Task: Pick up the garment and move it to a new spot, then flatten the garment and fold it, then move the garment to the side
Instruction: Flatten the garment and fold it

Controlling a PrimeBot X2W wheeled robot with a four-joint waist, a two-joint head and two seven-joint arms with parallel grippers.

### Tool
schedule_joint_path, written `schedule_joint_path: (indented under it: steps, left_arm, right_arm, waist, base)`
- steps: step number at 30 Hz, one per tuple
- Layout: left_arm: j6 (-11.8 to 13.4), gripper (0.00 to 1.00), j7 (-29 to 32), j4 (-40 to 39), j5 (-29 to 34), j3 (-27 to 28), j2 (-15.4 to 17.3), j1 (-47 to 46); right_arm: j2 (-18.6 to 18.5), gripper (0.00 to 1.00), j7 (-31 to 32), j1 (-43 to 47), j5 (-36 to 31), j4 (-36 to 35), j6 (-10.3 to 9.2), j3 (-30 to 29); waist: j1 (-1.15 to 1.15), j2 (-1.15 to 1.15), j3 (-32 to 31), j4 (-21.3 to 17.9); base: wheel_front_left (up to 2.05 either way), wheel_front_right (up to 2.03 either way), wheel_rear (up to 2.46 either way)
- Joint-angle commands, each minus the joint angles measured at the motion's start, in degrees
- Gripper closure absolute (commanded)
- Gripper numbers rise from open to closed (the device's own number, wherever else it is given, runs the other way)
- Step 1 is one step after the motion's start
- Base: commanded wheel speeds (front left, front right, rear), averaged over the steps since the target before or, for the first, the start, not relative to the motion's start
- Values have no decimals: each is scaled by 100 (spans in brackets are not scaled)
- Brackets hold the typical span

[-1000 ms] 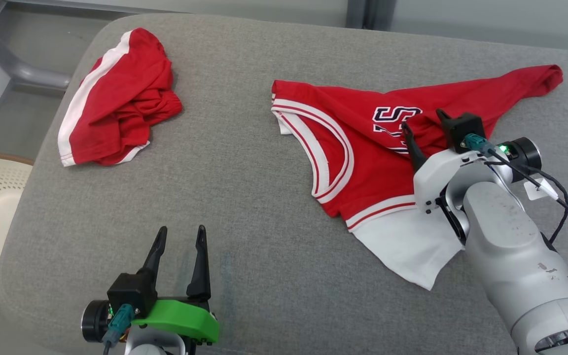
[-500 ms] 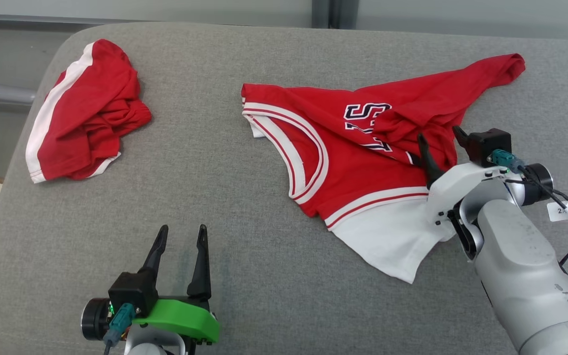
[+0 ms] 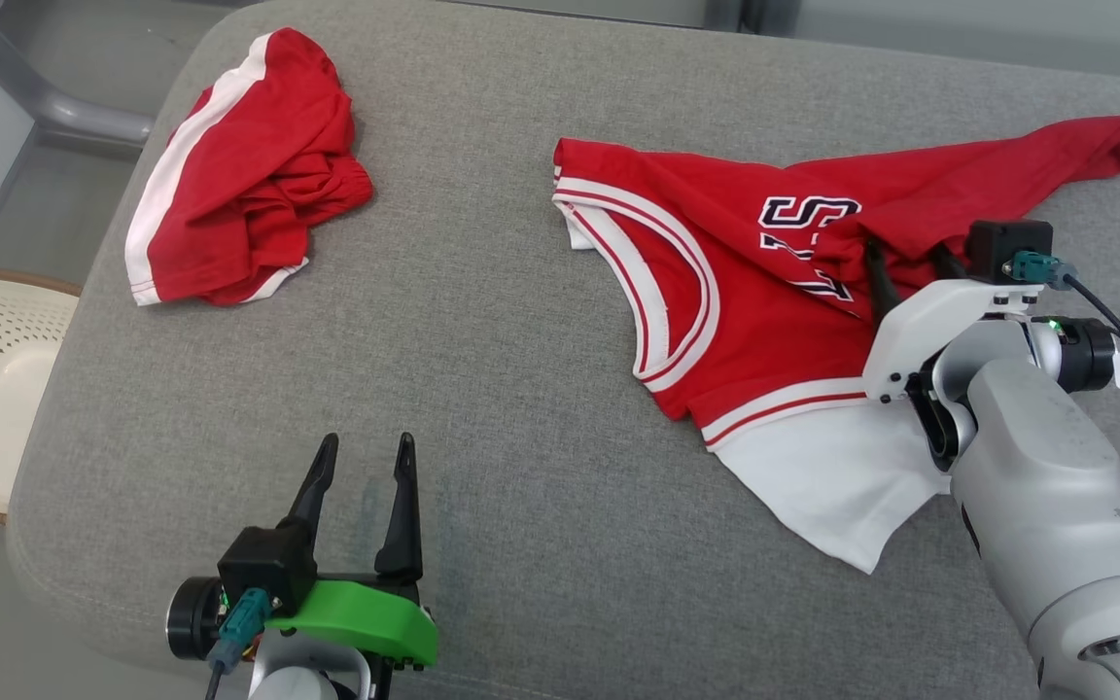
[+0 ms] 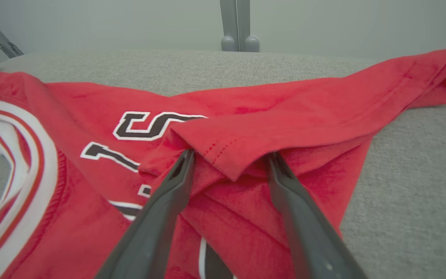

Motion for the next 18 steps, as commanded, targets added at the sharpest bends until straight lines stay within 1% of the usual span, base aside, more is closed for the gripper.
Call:
schedule_joint_path:
  steps: [1, 2, 6, 9, 13, 18]
  left_arm:
    - [32, 0, -5, -12, -15, -2, 17, -90]
    - [32, 0, -5, -12, -15, 3, 17, -87]
    - [64, 0, -5, -19, -12, 58, 17, -26]
    - [66, 0, -5, -30, -9, 83, 17, 36]
    - [46, 0, -5, -40, 32, 133, 17, 118]
    - [26, 0, -5, -56, 74, 197, 17, 205]
  right_arm:
    - [-52, 82, -44, -81, -49, 85, -8, -54]
    - [-53, 100, -66, -133, -90, 166, -8, -94]
    - [-106, 100, -192, -184, -197, 275, -8, -148]
    - [-114, 100, -279, -61, -157, 164, -8, -206]
    - [-202, 100, -339, 264, -25, -207, -8, -266]
    - [-403, 100, -332, 912, 160, -874, -8, -400]
  waist:
    - [0, 0, 31, 47]
    - [0, 0, 31, 50]
    - [0, 0, -22, -42]
    - [0, 0, -115, -179]
    - [0, 0, -248, -445]
    - [0, 0, -386, -798]
  base:
    - [0, 0, 0]
    - [0, 0, 0]
    - [0, 0, 0]
    - [0, 0, 0]
    - [0, 0, 0]
    - [0, 0, 0]
